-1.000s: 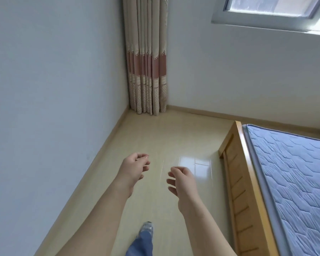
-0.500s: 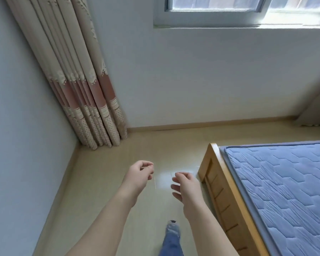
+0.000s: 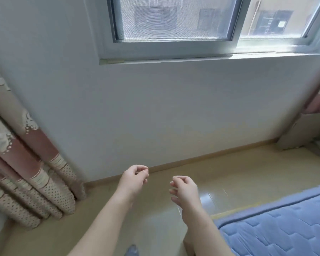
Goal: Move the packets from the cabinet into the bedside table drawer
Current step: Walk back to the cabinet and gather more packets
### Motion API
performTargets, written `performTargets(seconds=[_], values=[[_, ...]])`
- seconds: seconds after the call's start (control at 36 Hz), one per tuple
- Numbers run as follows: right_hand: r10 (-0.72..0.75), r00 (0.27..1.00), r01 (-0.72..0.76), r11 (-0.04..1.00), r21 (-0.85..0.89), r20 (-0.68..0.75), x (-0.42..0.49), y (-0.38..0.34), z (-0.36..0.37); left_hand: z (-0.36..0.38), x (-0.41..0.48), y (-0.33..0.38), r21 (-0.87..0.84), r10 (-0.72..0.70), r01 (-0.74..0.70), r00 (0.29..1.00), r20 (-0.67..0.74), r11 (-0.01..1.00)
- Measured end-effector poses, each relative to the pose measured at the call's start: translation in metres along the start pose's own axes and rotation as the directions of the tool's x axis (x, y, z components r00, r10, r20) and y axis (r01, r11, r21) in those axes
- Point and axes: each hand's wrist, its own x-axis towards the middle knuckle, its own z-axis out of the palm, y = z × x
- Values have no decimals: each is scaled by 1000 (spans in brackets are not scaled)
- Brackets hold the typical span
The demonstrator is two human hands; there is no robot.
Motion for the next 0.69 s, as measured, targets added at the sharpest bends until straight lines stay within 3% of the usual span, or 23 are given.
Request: performTargets(seconds=[0.31, 0.42, 0.56, 0.69], values=[[-28, 971, 61, 990, 131, -238, 243, -123, -30, 139, 269, 114, 111, 81, -116, 958, 276, 987], [-27, 941, 88, 982, 166, -336, 298, -162, -60, 202, 325, 157, 128, 90, -149, 920, 381, 981], [83, 837, 117, 939, 324, -542, 375, -188, -139, 316, 384, 193, 156, 23, -130, 834, 551, 979], [139, 767, 161, 904, 397, -626, 458, -219, -225, 431, 438, 220, 172, 10, -146, 790, 613, 974]])
